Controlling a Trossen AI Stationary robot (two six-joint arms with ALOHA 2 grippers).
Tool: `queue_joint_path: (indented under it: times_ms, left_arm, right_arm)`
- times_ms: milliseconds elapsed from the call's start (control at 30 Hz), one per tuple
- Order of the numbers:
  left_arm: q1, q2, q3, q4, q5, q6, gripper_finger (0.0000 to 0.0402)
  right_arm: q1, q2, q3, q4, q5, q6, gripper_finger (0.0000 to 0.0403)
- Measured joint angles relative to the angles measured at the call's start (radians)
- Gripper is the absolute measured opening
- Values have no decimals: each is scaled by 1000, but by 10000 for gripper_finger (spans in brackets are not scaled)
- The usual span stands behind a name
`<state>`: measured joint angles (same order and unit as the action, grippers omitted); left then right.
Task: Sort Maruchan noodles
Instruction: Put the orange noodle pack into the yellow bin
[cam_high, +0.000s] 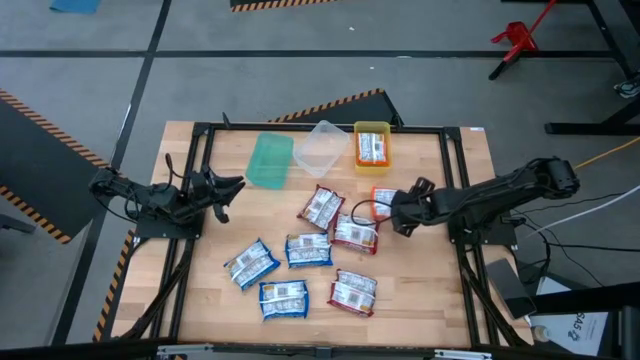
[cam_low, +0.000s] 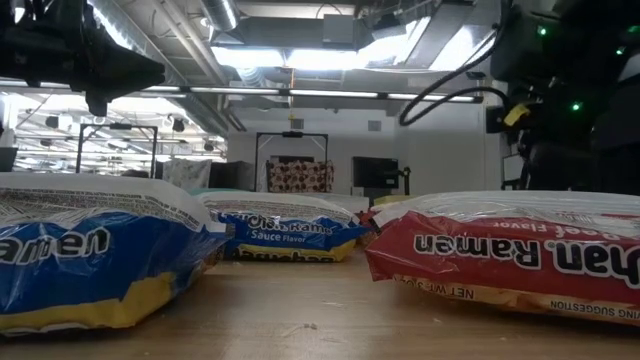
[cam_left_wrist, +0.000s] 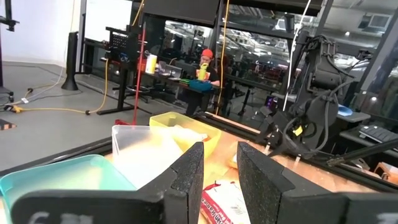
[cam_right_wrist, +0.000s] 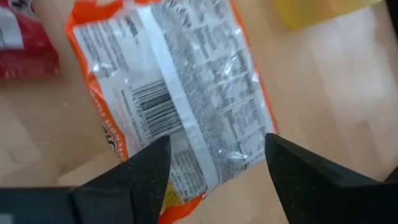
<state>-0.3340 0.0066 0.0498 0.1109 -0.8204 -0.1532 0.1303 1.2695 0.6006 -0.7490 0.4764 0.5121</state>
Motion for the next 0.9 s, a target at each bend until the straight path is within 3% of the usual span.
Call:
queue_joint_path:
  times_ms: [233, 367, 500, 700, 900]
  left_arm:
    - [0, 0, 0, -18, 0, -1, 90]
    - [0, 0, 0, -21, 0, -1, 90]
    - [0, 0, 0, -26, 0, -1, 90]
    - [0, 0, 0, -29, 0, -2, 90]
    - [0, 0, 0, -29, 1, -2, 90]
  right_arm:
    - [-22, 62, 4, 71, -2, -22, 243]
    - [-63, 58, 5, 74, -75, -19, 230]
    - [-95, 58, 5, 80, -170, -3, 165]
    - [-105, 59, 3, 126, -243, 57, 17]
    - [-105, 61, 1, 246, -300, 148, 5]
